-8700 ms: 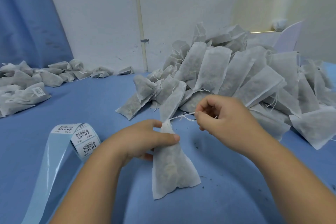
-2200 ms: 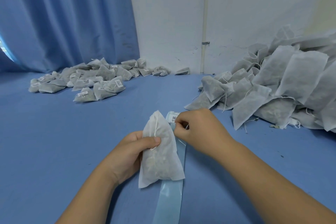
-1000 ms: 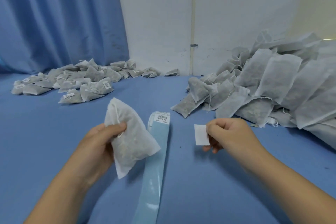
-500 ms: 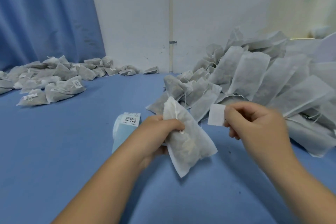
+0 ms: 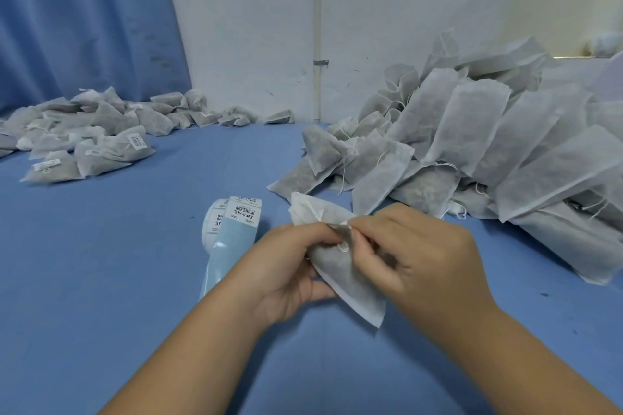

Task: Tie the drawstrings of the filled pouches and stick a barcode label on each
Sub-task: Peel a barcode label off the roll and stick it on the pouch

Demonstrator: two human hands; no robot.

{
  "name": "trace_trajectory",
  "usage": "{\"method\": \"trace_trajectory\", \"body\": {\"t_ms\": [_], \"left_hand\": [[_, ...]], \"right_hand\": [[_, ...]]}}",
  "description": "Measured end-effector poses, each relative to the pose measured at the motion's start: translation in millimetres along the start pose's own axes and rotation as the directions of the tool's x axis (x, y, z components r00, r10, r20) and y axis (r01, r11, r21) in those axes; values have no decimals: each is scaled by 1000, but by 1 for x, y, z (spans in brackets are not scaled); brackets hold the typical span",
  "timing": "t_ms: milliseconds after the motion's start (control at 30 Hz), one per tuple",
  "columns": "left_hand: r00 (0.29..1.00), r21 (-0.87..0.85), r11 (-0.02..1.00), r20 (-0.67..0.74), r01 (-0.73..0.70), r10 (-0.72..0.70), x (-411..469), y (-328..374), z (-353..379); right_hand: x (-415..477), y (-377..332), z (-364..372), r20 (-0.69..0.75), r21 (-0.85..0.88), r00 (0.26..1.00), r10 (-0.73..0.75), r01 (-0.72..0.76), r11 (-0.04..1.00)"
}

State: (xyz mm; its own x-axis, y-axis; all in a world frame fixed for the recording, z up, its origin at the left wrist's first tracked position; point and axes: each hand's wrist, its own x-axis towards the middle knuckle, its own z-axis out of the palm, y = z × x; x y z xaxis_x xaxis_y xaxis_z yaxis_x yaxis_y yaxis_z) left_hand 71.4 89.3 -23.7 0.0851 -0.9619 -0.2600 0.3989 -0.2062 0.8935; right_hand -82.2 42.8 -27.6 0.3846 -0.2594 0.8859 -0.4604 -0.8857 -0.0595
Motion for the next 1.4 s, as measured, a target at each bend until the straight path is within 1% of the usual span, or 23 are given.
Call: {"method": "trace_trajectory", "body": {"t_ms": [167, 333, 467, 600, 633, 667, 700, 733, 767, 800, 867, 933, 967, 1000, 1033, 1100, 1167, 1233, 1400], "left_hand": [[999, -67, 997, 24, 26, -24, -1, 3, -2], [999, -110, 993, 27, 36, -33, -5, 5, -1], [998, -121, 993, 57, 4, 3, -6, 5, -1], [990, -105, 993, 125, -46, 59, -6, 3, -2], [988, -94, 993, 134, -67, 80, -6, 2, -3], [985, -80, 993, 137, -90, 100, -6, 1, -3], [983, -68, 991, 139, -112, 120, -6, 1, -3], [980, -60, 990, 143, -131, 139, -6, 0, -3], [976, -51, 988, 151, -148, 155, -6, 0, -3], [972, -33, 986, 163, -164, 167, -6, -1, -3], [962, 42, 980, 201, -195, 183, -8, -2, -1], [951, 110, 968, 241, -225, 194, -9, -3, 1], [947, 127, 963, 250, -238, 201, -10, -4, 2], [945, 135, 959, 250, -248, 209, -10, -6, 3], [947, 138, 958, 239, -253, 215, -9, -7, 4], [955, 162, 956, 212, -244, 208, -8, -10, 5], [966, 216, 954, 199, -210, 167, -7, -13, 6], [967, 252, 947, 205, -200, 149, -7, -14, 5], [960, 306, 919, 205, -249, 191, -6, -12, 0]], "right_hand": [[0, 1, -4, 58, -37, 997, -59, 62, 997], [1, 4, -6, 173, -26, 983, -63, 68, 997], [-1, 2, -7, 235, 1, 971, -43, 44, 999], [0, 2, -10, 318, 53, 947, -36, 20, 998], [-1, 2, -10, 322, 80, 947, -20, -6, 997], [-2, 2, -10, 321, 128, 947, 26, -71, 989], [-2, 2, -9, 318, 197, 942, 103, -172, 965], [-2, 1, -9, 310, 270, 930, 197, -285, 920], [-1, 1, -9, 301, 320, 907, 295, -387, 865], [0, 1, -8, 306, 335, 873, 380, -472, 816], [1, 5, -6, 393, 305, 783, 482, -605, 735], [3, 9, -7, 532, 279, 665, 525, -722, 633], [4, 10, -8, 584, 293, 615, 529, -768, 569], [5, 11, -9, 611, 313, 584, 535, -798, 515], [5, 12, -10, 607, 327, 575, 548, -810, 488], [4, 12, -10, 553, 347, 594, 584, -802, 487], [4, 11, -9, 507, 363, 619, 600, -784, 503], [3, 9, -8, 506, 365, 604, 616, -797, 481], [1, 10, -8, 563, 451, 524, 639, -843, 293]]}}
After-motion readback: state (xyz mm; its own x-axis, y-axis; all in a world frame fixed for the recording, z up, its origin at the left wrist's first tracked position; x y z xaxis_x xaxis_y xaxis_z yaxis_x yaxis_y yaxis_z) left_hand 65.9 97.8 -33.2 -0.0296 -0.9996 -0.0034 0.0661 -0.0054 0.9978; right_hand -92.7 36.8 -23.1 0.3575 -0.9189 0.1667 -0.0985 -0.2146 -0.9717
